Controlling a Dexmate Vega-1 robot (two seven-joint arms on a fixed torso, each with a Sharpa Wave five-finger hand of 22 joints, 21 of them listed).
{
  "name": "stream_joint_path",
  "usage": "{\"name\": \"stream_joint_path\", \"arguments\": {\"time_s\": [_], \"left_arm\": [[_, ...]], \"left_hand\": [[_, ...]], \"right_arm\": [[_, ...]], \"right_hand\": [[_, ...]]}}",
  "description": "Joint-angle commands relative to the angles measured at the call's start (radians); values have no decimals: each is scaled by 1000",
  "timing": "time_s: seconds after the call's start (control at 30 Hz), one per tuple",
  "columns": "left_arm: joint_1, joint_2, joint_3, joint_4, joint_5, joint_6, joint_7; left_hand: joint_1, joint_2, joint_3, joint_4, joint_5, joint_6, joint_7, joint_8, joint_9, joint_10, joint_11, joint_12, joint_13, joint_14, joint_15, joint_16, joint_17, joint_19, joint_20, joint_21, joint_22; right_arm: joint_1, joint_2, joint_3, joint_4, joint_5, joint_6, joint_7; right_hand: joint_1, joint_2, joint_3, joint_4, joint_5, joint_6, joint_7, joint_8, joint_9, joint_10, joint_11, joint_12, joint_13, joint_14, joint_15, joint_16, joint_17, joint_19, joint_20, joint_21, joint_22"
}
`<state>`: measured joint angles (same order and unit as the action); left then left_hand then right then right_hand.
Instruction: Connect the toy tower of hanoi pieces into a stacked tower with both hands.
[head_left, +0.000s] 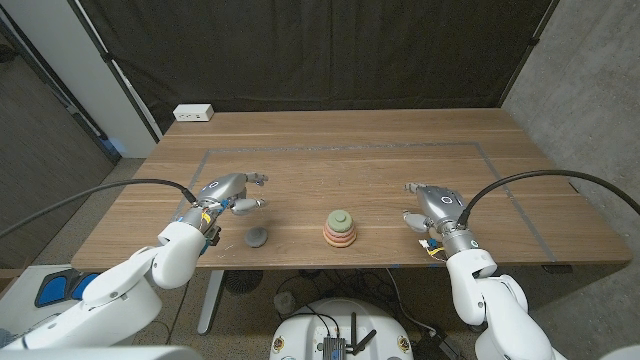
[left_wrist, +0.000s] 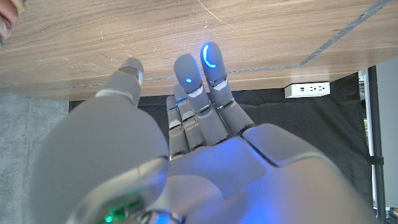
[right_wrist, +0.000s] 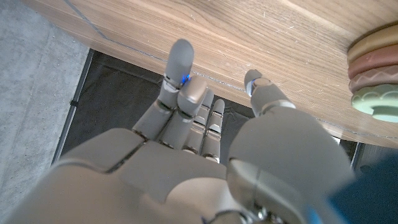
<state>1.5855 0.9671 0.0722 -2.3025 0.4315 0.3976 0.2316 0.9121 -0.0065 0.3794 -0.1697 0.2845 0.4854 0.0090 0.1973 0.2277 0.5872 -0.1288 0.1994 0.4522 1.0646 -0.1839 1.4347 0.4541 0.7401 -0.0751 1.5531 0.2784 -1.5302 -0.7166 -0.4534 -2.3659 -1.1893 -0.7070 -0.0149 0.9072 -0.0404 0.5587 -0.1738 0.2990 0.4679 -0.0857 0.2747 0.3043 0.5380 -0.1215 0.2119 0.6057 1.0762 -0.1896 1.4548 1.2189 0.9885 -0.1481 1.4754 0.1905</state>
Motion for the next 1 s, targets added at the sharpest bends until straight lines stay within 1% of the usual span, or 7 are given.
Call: {"name": "stream_joint_path", "arguments": {"time_s": [0.03,0.1,0.27,0.43,0.63,0.73,1.0], "left_arm": [[38,64,-42,-32,10,13,-42],[42,76,-56,-33,7,4,-58],[51,108,-87,-35,9,-16,-107],[66,118,-123,-36,6,-48,-147],[105,103,-171,-42,13,-83,-184],[121,89,-199,-35,0,-121,-210],[152,64,-236,-36,36,-156,-271]], "left_hand": [[4,-9,1,3,5,5,1,4,2,1,0,2,3,-4,-35,-1,3,-2,-133,-1,1],[5,-10,1,3,5,2,3,4,2,-3,5,0,2,-6,-35,-3,1,-3,-133,-2,0],[6,-12,1,2,6,-4,5,2,2,-9,4,-2,0,-5,-35,-1,3,-3,-134,-1,0],[8,-14,0,2,6,-4,6,3,2,-10,5,-1,-1,-7,-35,-2,0,-3,-134,-2,-2],[8,-15,-1,2,7,-4,6,5,1,-11,2,-1,-3,-6,-35,-2,0,-3,-133,-1,-4],[8,-16,-2,3,7,-3,5,5,1,-8,4,1,-4,-6,-35,-2,-1,-3,-133,-1,-4],[9,-16,-3,3,7,1,5,8,0,-1,3,4,-6,-6,-35,-2,-2,-4,-133,-1,-4]], "right_arm": [[12,-24,-36,-2,15,-44,-30],[14,-26,-41,-4,12,-53,-27],[15,-31,-51,-7,13,-65,-31],[19,-35,-62,-10,10,-77,-27],[24,-38,-73,-11,8,-85,-26],[26,-39,-78,-10,5,-87,-30],[39,-40,-93,-12,-7,-98,-13]], "right_hand": [[9,-6,4,3,1,-1,-4,7,6,10,-1,5,5,6,-29,4,1,8,-72,1,2],[9,-6,4,3,1,0,-3,8,6,10,-1,5,6,5,-29,3,0,8,-72,0,2],[10,-6,4,4,1,0,-3,8,6,11,-1,5,7,3,-29,1,-2,10,-72,2,3],[12,-5,4,5,1,1,-2,9,7,12,0,4,9,0,-29,-2,-3,8,-72,1,2],[16,-4,3,5,2,2,-1,10,7,12,1,4,12,-8,-30,-11,-10,6,-72,0,1],[17,-4,3,6,2,4,0,11,7,11,1,3,13,-5,-30,-9,-7,5,-72,-1,1],[16,-2,2,8,2,4,0,11,8,12,-1,3,16,-3,-29,-7,-3,5,-72,-1,0]]}}
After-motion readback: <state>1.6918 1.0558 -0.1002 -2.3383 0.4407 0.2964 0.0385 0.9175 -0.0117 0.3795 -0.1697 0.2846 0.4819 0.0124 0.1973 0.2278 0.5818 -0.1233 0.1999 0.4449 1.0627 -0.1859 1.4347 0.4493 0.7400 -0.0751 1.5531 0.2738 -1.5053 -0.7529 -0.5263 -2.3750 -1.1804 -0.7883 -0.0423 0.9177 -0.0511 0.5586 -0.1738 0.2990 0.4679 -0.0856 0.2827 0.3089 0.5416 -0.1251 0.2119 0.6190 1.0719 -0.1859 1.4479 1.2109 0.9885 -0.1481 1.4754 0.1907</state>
